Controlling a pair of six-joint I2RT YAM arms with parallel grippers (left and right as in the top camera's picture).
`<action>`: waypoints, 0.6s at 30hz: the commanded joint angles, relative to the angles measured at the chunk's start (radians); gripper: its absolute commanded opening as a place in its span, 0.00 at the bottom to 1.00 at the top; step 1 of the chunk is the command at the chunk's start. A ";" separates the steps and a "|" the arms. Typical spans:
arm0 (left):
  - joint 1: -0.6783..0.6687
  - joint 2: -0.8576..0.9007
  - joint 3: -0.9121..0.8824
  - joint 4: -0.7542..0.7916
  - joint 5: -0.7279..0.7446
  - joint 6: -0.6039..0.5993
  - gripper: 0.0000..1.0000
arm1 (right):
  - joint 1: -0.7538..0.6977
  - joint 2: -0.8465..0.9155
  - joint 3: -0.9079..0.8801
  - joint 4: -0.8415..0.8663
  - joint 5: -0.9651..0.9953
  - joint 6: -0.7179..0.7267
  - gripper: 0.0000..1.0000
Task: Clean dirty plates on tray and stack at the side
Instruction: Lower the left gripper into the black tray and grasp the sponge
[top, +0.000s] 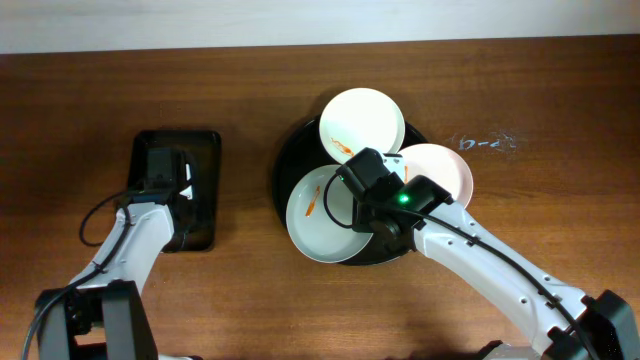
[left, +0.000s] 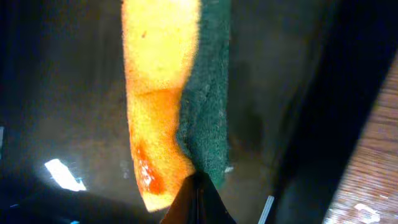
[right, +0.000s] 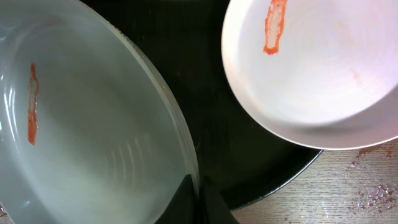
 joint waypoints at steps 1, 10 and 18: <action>0.000 0.002 0.008 -0.025 -0.148 -0.026 0.01 | 0.006 0.004 0.018 0.003 0.008 -0.004 0.04; 0.000 -0.072 0.097 -0.075 -0.238 -0.084 0.02 | 0.006 0.004 0.018 -0.003 0.008 -0.004 0.04; 0.000 -0.079 0.165 -0.129 -0.230 -0.211 0.11 | 0.005 0.004 0.018 -0.008 0.009 -0.004 0.04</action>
